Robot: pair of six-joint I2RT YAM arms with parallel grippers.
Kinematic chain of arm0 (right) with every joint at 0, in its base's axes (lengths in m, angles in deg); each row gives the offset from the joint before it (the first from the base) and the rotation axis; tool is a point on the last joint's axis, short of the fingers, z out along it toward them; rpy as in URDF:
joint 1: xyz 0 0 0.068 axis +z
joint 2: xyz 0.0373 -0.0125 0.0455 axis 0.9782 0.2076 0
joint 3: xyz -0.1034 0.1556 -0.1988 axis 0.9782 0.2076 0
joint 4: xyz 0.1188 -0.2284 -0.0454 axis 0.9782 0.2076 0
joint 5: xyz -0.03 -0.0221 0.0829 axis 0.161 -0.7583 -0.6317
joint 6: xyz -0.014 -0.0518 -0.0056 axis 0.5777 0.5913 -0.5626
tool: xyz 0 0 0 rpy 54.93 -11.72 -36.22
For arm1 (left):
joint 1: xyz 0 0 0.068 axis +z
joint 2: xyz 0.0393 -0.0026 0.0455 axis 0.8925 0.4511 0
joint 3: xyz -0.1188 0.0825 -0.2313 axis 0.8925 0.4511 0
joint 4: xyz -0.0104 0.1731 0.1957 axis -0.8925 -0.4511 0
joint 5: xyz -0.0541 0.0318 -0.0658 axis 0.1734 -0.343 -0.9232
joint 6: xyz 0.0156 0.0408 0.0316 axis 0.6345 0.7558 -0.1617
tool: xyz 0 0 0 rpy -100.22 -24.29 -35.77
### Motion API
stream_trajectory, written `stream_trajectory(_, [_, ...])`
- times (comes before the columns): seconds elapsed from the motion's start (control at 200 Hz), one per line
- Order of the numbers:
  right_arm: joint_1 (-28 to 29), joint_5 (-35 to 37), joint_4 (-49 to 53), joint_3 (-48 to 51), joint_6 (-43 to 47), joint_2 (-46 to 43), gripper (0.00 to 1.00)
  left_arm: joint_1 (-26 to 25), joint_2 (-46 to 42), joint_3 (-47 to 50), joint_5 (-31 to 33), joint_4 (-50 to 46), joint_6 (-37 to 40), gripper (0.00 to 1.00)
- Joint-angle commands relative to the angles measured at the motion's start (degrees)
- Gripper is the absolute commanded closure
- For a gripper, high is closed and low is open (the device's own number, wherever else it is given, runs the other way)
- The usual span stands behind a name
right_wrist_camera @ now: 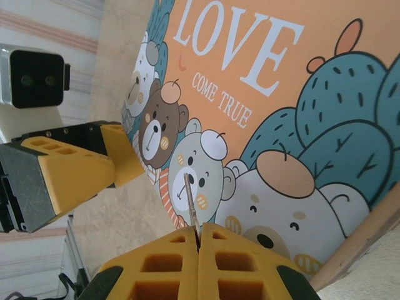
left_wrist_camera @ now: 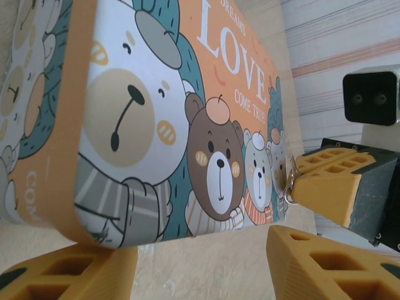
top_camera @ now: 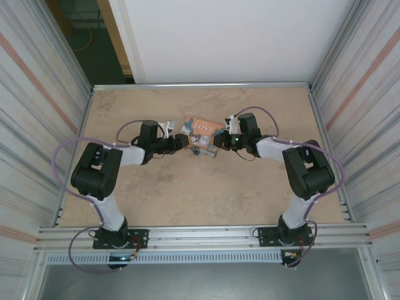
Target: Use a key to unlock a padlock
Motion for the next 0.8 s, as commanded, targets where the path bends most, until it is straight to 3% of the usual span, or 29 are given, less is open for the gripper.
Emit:
stream_trajectory(0.0, [-0.4, -0.5, -0.6, 0.0, -1.4, 1.3, 1.0, -0.1, 1.9, -3.2, -1.4, 1.0, 1.0, 0.43])
stream_trajectory(0.381, [0.7, 2.5, 0.7, 0.3, -1.5, 0.7, 1.0, -0.6, -0.6, -1.6, 1.7, -3.6, 6.7, 0.42])
stream_trajectory(0.797, [1.7, 6.5, 4.6, -0.1, 0.2, 0.4, 1.0, -8.5, -3.0, 2.0, 15.0, -8.1, 20.8, 0.39])
